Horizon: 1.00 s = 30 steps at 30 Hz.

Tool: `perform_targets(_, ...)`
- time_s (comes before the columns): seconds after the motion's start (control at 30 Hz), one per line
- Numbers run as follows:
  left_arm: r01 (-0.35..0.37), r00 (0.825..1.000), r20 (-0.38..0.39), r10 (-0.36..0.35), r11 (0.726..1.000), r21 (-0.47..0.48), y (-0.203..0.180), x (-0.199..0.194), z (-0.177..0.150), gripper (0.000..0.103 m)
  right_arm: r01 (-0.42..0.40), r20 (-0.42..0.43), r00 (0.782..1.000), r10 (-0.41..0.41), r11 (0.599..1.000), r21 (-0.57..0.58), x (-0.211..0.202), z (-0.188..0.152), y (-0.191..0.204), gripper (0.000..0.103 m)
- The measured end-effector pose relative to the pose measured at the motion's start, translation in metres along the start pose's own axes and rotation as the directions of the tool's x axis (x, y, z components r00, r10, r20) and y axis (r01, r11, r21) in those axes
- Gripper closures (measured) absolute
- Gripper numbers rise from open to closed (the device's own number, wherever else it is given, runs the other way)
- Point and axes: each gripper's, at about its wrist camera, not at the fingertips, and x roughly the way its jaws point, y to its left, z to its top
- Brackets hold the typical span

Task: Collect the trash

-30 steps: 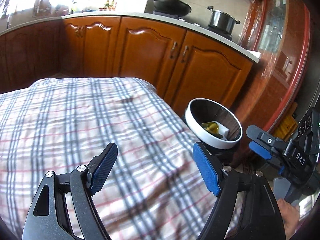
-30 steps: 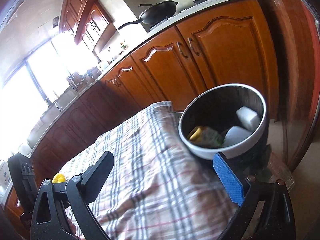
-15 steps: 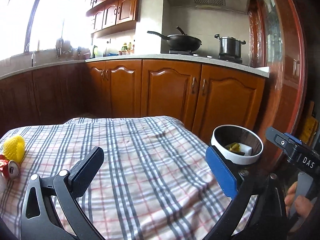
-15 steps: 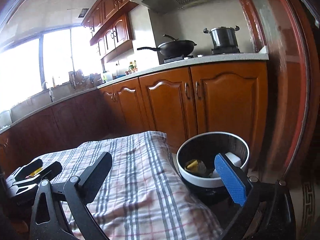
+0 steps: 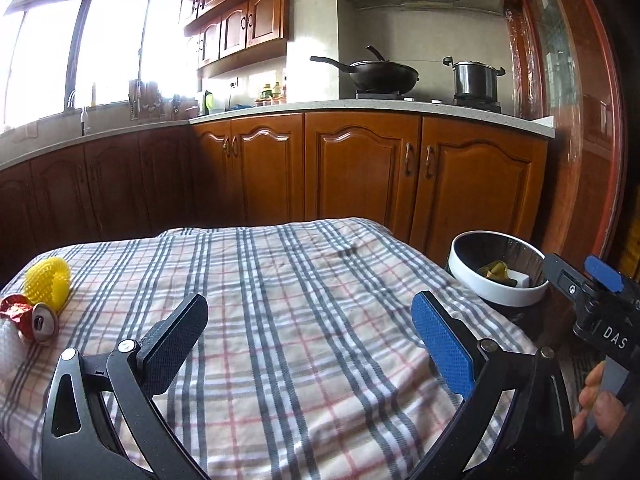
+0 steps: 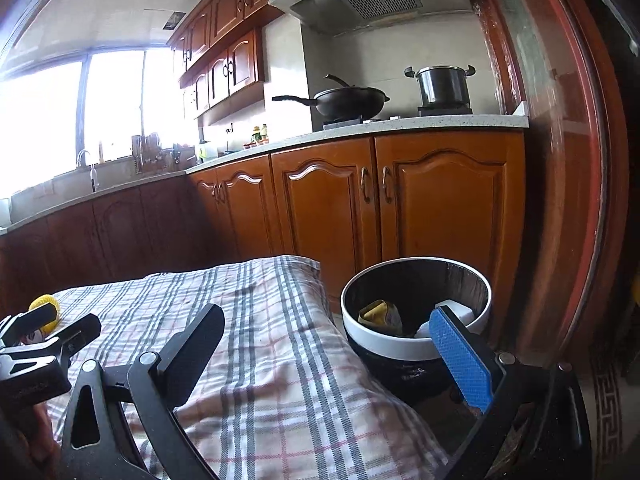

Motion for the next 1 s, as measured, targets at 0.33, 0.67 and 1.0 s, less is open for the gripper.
perform_targets(0.33,-0.032,0.999,0.003,0.032,0.999,0.027,-0.0032,-0.0036,-0.0033,0.000,-0.010,-0.004,1.000,0.010,1.000,-0.023,-0.0001,-0.0022,0.0071,0.000)
perform_targets(0.67,-0.031,1.000,0.001,0.031,0.999,0.018,-0.0023,-0.0044,-0.0041,0.000,-0.012,-0.003,1.000,0.012,1.000,-0.017,-0.0027,-0.0026,0.0083,0.000)
perform_targets(1.0,-0.022,1.000,-0.001,0.022,1.000,0.018,-0.0015,-0.0046,-0.0040,0.000,-0.018,0.000,1.000,0.018,1.000,-0.011,-0.0047,-0.0019,0.0085,0.000)
